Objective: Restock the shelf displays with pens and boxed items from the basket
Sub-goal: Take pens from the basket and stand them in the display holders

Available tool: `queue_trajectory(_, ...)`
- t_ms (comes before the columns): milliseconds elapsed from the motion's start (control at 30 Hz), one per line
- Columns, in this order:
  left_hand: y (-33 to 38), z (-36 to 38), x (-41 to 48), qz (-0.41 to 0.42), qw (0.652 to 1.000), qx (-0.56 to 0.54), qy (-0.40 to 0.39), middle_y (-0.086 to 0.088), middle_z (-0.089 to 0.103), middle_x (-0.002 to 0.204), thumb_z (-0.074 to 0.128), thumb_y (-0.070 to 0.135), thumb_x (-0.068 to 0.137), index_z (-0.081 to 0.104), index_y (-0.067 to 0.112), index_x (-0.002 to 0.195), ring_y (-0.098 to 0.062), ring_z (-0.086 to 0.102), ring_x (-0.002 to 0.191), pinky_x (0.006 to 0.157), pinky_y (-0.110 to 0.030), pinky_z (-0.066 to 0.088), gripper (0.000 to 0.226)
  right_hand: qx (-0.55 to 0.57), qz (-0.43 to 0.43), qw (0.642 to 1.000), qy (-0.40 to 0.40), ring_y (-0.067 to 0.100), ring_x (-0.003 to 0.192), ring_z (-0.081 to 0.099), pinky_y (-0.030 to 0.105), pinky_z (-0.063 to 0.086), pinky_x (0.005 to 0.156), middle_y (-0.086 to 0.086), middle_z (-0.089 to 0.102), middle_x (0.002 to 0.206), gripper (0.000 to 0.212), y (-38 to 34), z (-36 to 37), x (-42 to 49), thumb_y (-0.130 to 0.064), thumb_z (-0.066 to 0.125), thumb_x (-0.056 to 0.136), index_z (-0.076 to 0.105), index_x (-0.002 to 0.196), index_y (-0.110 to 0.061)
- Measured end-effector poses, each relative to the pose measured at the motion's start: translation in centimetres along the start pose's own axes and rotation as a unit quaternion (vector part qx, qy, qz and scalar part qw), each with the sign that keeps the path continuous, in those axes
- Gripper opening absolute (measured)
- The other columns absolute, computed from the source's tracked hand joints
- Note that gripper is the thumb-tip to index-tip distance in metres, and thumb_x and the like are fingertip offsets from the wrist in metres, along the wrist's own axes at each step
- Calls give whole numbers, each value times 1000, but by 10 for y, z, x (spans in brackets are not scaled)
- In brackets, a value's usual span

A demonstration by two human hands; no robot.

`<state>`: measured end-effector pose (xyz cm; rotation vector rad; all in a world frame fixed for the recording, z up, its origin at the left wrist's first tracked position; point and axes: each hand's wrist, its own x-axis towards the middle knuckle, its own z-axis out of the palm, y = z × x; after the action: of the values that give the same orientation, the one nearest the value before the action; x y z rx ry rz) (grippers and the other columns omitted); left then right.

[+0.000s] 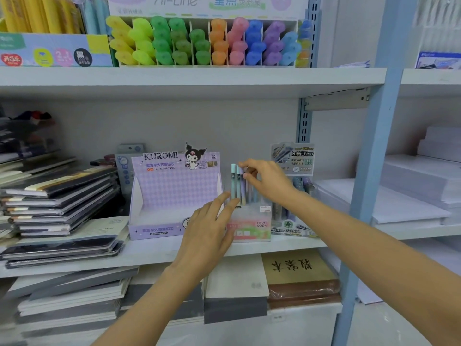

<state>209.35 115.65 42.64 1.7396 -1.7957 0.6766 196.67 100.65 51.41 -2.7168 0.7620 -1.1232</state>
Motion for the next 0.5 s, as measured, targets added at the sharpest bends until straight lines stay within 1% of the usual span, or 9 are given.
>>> queue_trajectory(133,3,-4,1,-4,1000,-8,-11,0,29,157,54,26,96,32,24,150,-20,40,134,105,-36,38,58,-27,13,997,-72,26,102,63,38,47,95,9,68,109,40,-2,-8,3,-21,55,98,53,137,-13)
queue_trajectory(200,4,-8,0,-4,1000,-3,-24,2,22,160,50,30,99,24,26,153,-18,32,139,109,-34,33,60,-46,16,993,-104,29,119,53,38,41,103,12,57,126,51,-4,-12,-1,-28,53,98,40,146,-15)
queue_trajectory(233,6,-11,-1,-5,1000,1,-26,1,19,160,49,31,99,23,26,153,-18,29,141,110,-34,32,60,-34,16,994,-100,27,127,47,38,36,106,11,50,136,56,-7,-14,-5,-31,52,98,33,149,-15)
queue_trajectory(267,8,-15,-4,-9,1000,2,-22,-1,20,160,50,30,98,25,24,152,-20,30,140,110,-35,33,60,-4,10,997,-75,22,129,44,37,35,108,9,46,140,58,-12,-16,-12,-31,52,98,31,150,-15)
queue_trajectory(300,11,-18,-9,-14,1000,-1,-9,-5,27,157,54,27,96,32,21,150,-23,34,137,107,-38,36,59,32,-9,999,-33,18,125,47,36,38,107,6,48,138,55,-18,-17,-21,-29,53,98,35,148,-14)
queue_trajectory(333,15,-20,-16,-16,1000,-10,16,-9,37,151,58,22,93,41,17,145,-26,42,131,102,-40,42,55,68,-38,997,13,14,116,52,35,43,102,5,54,130,47,-25,-17,-32,-25,54,98,44,142,-13)
queue_trajectory(400,21,-17,-35,-17,996,-24,83,-12,55,126,65,10,86,57,11,126,-30,55,108,85,-40,48,41,128,-102,984,74,11,96,59,31,50,85,2,64,109,27,-41,-14,-59,-17,56,97,61,122,-11)
queue_trajectory(433,24,-12,-48,-21,994,-26,105,-12,58,116,66,6,83,62,9,117,-29,57,99,79,-38,48,34,150,-125,977,80,9,88,59,27,50,77,1,65,101,20,-48,-10,-75,-14,56,96,65,114,-11)
queue_trajectory(500,30,3,-79,-31,992,-34,116,-10,58,104,65,2,81,64,8,105,-26,54,88,72,-37,46,25,190,-147,969,50,7,82,58,22,49,69,-1,66,94,15,-60,7,-112,-13,56,95,68,105,-10)
